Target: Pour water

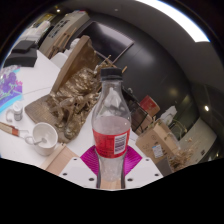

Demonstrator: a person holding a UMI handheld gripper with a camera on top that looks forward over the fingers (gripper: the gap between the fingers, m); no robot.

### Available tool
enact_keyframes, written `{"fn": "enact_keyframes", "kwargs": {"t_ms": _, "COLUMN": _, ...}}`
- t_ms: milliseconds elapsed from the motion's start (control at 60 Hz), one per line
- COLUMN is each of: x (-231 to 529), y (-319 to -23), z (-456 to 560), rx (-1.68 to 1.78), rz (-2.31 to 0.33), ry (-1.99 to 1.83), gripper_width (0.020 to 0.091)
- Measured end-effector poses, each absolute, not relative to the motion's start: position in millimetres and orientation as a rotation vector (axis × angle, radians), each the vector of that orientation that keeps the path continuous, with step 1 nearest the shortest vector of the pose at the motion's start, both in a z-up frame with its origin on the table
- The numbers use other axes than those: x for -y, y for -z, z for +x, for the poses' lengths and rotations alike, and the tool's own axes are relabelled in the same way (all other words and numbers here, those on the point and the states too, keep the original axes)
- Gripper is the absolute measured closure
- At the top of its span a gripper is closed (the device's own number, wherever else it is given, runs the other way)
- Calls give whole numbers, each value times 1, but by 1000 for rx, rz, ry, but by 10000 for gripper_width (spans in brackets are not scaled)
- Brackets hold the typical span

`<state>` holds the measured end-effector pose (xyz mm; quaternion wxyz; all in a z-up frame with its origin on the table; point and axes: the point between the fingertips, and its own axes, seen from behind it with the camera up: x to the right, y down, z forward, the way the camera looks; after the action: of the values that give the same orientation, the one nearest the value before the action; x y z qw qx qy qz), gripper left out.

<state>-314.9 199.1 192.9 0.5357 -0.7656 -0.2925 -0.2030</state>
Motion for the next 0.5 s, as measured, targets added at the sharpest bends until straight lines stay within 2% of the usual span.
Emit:
{"fn": "enact_keyframes", "kwargs": {"t_ms": 200, "x": -189, "y": -149, "z": -320, "rx": 385, "rz": -1967, "ry": -54, "gripper_width": 837}}
{"fn": "enact_keyframes", "kwargs": {"t_ms": 500, "x": -197, "y": -85, "z": -325, "rx": 292, "rz": -1972, "ry": -255, "gripper_width": 835}}
